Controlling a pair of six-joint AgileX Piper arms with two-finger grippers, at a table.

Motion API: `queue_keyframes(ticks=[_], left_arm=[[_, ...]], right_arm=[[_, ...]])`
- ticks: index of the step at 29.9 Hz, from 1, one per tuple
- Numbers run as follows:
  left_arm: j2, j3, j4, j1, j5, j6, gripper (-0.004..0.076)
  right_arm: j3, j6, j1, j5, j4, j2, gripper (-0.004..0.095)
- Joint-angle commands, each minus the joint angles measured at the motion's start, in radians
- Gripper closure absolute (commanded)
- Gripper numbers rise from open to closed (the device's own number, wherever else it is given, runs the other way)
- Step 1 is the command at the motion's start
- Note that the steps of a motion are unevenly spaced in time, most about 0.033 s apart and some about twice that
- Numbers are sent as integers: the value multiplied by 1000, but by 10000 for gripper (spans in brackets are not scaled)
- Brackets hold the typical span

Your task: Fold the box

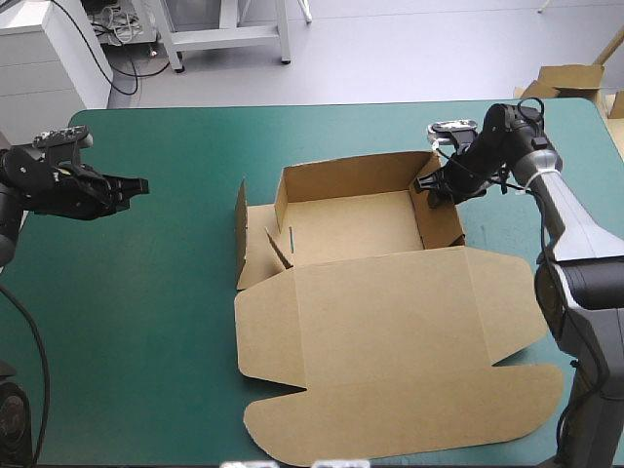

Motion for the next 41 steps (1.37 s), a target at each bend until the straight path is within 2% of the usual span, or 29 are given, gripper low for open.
queue_keyframes(ticks=[1,7,8,19,30,36,39,41], left_arm=[[-35,-29,-35,0,-37,2,731],[-35,-29,-24,0,-34,11,732],[-35,-29,-24,0,-34,14,731],[-35,-29,-24,0,-29,21,731],[-35,-29,-24,0,-29,22,731],[-35,-29,-37,0,-25,32,730],[-35,-29,-70,0,-18,71,701],[-35,-29,-108,0,-9,111,645]], right_arm=[[-20,-23,2,-17,11,-48,544],[-18,-23,2,-17,11,-42,905],[-13,-23,2,-17,11,-39,925],[-4,16,2,-17,57,-60,924],[-4,28,-2,-17,60,-283,929],[-4,56,-41,-17,98,-399,929],[-4,62,-58,-17,106,-446,929],[-4,62,-60,-17,108,-476,929]])
